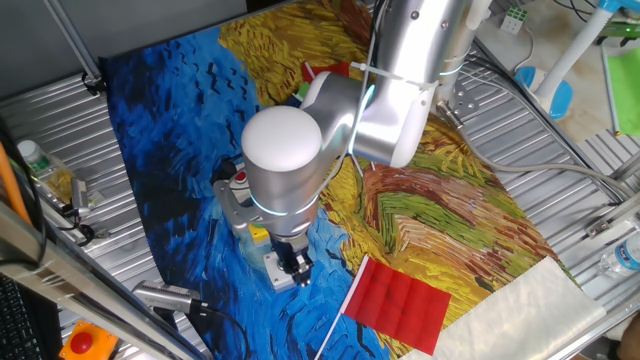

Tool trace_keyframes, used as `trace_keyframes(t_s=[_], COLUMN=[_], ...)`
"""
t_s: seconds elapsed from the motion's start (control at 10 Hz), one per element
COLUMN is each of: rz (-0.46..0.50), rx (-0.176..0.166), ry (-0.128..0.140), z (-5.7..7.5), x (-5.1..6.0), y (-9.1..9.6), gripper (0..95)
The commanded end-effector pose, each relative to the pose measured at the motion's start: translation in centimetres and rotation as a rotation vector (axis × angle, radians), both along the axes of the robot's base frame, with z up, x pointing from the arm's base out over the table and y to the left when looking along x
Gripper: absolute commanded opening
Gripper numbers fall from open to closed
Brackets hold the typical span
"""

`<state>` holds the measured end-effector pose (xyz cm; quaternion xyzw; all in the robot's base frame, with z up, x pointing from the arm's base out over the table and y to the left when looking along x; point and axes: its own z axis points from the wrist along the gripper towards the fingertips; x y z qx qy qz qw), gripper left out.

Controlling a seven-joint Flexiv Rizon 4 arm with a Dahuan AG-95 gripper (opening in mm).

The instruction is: Press three buttons from left to right in sequence

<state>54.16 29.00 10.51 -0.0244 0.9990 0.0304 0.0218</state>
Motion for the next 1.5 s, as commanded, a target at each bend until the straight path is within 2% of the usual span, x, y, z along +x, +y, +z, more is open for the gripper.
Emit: trace_keyframes(t_s=[0.1,0.5,0.6,1.1,1.3,1.4,1.5], rz=[0.005,0.004,0.002,0.004,0.000,-0.013,-0.016], rx=[-0.005,-0.010,-0.013,-0.017,-0.006,-0.001,0.003], ry=[0.000,-0.001,-0.003,-0.013,-0.012,-0.009,-0.006], z=[-0.04,-0.09,-0.24,-0.52,-0.45,-0.40,-0.45], x=[0.03,0.01,0.00,-0.45,-0.40,-0.18,-0.02], y=[0.02,-0.04,-0.14,-0.96,-0.80,-0.34,-0.08], gripper=[57.0,57.0,38.0,38.0,38.0,57.0,57.0])
